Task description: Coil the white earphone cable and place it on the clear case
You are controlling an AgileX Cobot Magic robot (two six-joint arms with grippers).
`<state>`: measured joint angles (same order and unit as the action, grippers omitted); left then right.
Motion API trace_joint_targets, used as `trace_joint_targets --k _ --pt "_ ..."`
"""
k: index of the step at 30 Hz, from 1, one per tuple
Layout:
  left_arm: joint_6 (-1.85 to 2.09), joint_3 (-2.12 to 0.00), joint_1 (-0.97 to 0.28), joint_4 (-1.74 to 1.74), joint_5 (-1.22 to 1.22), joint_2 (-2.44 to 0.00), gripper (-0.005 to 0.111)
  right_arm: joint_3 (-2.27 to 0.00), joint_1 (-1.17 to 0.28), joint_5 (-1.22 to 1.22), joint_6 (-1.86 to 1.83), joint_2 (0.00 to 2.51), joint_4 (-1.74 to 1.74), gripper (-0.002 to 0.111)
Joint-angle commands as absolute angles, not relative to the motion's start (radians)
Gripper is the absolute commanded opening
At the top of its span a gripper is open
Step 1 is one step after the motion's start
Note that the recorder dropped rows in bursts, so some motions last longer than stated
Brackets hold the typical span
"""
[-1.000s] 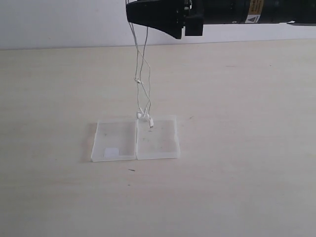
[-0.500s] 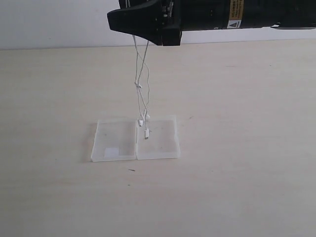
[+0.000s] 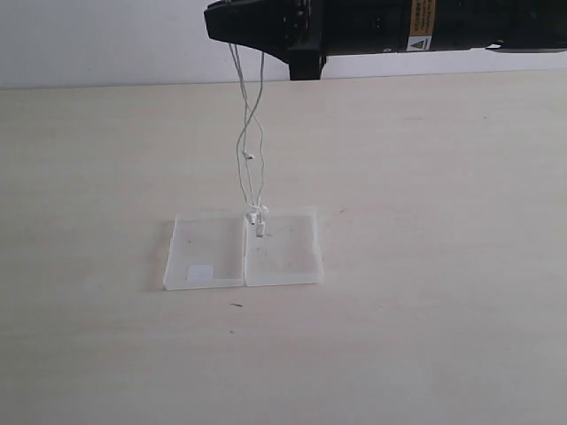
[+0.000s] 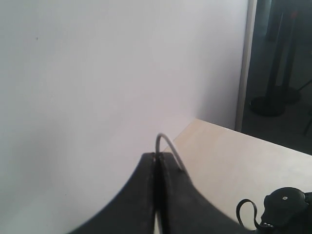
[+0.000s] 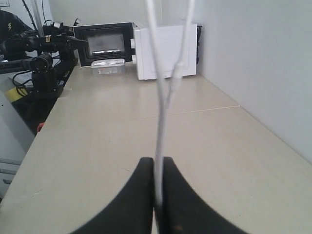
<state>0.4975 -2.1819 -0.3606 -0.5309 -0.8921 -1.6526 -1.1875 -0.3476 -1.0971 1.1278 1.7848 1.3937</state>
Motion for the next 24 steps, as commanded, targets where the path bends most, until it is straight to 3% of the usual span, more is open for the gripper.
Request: trace_joint_targets --k 1,24 --pt "0.492 -2.188 -0.36 -0.542 -0.896 -1.652 0.0 -1.197 -0.35 -1.09 1.13 1.778 1.382 0.0" --pt "0.492 -2.188 -0.36 -0.542 -0.834 -1.624 0.0 -1.197 -0.35 -1.086 1.128 1.778 1.402 0.0"
